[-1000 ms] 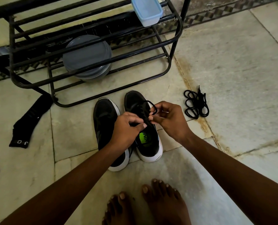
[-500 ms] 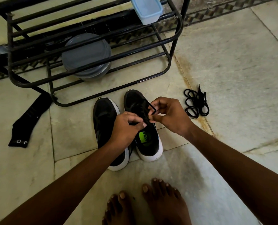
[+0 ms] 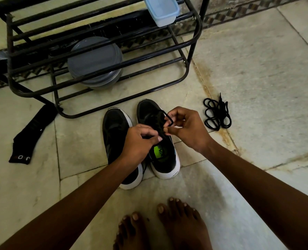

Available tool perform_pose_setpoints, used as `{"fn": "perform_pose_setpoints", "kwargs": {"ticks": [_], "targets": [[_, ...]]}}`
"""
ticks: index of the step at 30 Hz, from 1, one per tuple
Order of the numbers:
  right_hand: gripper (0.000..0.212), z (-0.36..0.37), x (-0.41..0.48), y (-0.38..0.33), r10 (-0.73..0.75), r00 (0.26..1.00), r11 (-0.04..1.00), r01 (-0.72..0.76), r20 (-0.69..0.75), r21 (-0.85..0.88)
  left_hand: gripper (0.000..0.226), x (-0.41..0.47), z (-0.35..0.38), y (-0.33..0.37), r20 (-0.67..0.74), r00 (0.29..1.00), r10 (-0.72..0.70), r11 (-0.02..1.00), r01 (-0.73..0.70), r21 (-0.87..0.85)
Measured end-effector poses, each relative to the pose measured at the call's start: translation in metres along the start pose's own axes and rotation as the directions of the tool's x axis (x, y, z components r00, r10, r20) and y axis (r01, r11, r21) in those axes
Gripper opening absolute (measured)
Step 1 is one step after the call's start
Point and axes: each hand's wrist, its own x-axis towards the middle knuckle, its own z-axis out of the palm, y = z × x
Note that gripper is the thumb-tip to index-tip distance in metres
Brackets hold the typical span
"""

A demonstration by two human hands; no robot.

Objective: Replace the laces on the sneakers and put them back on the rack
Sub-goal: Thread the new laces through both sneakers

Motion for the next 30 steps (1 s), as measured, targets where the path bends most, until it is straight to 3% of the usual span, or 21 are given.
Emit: {"fn": "perform_pose_setpoints", "kwargs": {"ticks": [10, 19, 30], "targets": [[0.03, 0.01, -0.009, 0.01, -0.016, 0.989, 0.999, 0.021, -0.146, 0.031, 0.022, -0.002, -0.004, 0.002, 0.06, 0.997, -0.045, 0.997, 0.048, -0.053], [0.03, 0.008, -0.013, 0.006, -0.162, 0.984, 0.975, 0.148, -0.075, -0.166, 0.017, 0.0, -0.001, 0.0, 0.026, 0.998, -0.055, 0.997, 0.056, -0.048], [0.032, 0.012, -0.017, 0.012, -0.103, 0.99, 0.992, 0.095, -0.099, -0.083, 0.019, -0.001, 0.006, 0.0, -0.032, 0.999, 0.013, 0.999, -0.012, 0.04]]}}
